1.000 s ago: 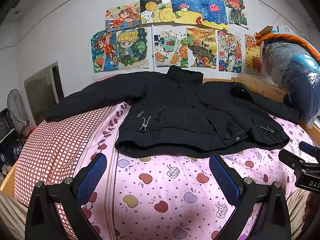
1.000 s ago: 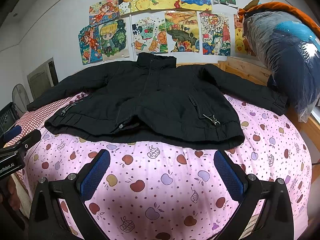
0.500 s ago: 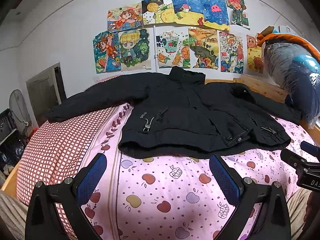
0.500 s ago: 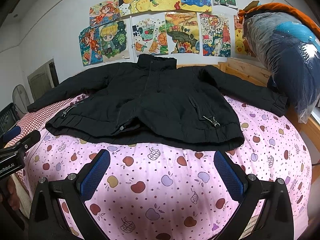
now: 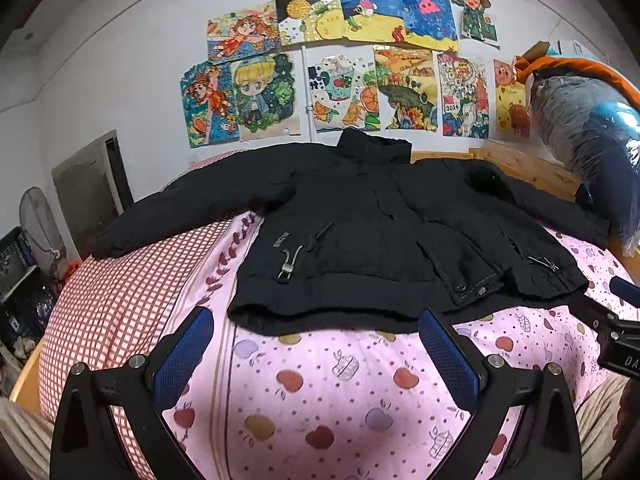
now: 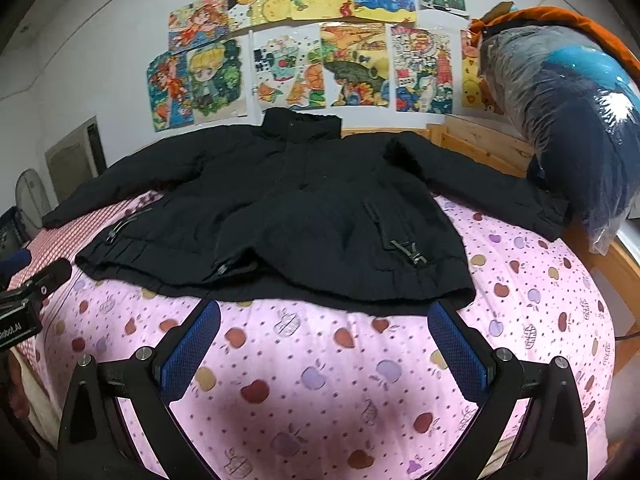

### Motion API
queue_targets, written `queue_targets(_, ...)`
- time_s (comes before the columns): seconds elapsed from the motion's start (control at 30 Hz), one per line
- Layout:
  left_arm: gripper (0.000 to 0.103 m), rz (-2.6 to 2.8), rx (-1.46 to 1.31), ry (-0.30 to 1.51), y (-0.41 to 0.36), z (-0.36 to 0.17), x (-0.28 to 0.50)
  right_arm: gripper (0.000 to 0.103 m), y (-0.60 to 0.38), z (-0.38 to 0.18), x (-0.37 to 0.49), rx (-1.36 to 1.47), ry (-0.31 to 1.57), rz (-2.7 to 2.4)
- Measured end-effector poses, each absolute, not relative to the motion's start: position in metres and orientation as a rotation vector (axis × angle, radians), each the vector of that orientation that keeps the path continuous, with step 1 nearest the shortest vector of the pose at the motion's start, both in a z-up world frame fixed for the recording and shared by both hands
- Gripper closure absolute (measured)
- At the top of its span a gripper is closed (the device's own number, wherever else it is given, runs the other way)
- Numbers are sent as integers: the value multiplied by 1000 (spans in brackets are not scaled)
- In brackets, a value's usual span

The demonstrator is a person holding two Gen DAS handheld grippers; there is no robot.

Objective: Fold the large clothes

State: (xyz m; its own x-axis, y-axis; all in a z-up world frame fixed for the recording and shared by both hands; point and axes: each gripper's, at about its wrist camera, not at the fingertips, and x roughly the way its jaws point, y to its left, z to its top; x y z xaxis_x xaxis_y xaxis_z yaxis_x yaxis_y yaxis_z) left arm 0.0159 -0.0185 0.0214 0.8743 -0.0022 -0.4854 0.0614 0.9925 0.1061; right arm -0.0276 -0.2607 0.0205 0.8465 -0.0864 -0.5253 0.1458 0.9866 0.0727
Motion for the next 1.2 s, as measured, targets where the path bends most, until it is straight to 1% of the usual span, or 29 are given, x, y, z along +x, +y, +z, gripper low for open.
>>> queue_targets(0.2,0,-64,183,503,-33,35,40,1,-277,29,-12,131,552,-150)
queue_targets(0.37,0,-89,117,503,-39,45,64,1,-299,36,12,192,580,-205)
queue_targets(0.47,0,-72,136,503,-50,51,84,1,-311,40,23,211,580,-250)
queue_targets(0.63,0,-66,155,562,-67,55,123,1,-335,44,43,241,551,-293)
queue_targets(0.83,0,-125,219,638,-103,49,171,1,-363,45,67,247,529,-330)
queue_targets(1.03,0,-277,286,670,-152,35,203,1,-397,39,79,268,463,-409)
queue_targets(1.13,0,-354,279,690,-172,34,219,1,-426,33,78,347,404,-492)
queue_targets(1.2,0,-369,284,739,-186,31,232,1,-451,26,80,431,395,-532)
